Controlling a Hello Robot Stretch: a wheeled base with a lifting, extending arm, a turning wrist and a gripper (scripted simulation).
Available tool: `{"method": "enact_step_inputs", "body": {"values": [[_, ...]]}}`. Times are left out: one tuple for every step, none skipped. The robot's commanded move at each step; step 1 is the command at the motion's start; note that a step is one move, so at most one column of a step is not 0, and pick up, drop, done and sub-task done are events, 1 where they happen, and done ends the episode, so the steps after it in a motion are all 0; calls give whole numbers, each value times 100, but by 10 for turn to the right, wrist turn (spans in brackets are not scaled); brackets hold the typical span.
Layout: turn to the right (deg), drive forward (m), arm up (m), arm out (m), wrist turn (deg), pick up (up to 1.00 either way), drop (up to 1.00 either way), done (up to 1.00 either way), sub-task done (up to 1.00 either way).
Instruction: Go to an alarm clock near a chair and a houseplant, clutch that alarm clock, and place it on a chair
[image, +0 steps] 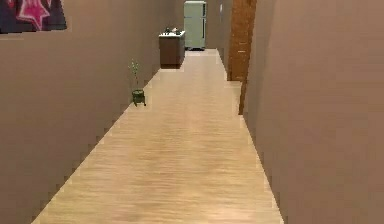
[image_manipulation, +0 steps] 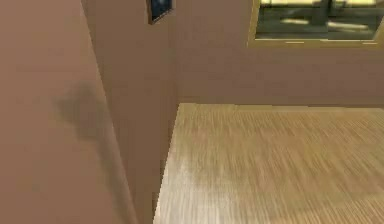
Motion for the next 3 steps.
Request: {"method": "enact_step_inputs", "body": {"values": [[0,100,0,0,0,0,0,0,0],[0,100,0,0,0,0,0,0,0],[0,100,0,0,0,0,0,0,0]]}}
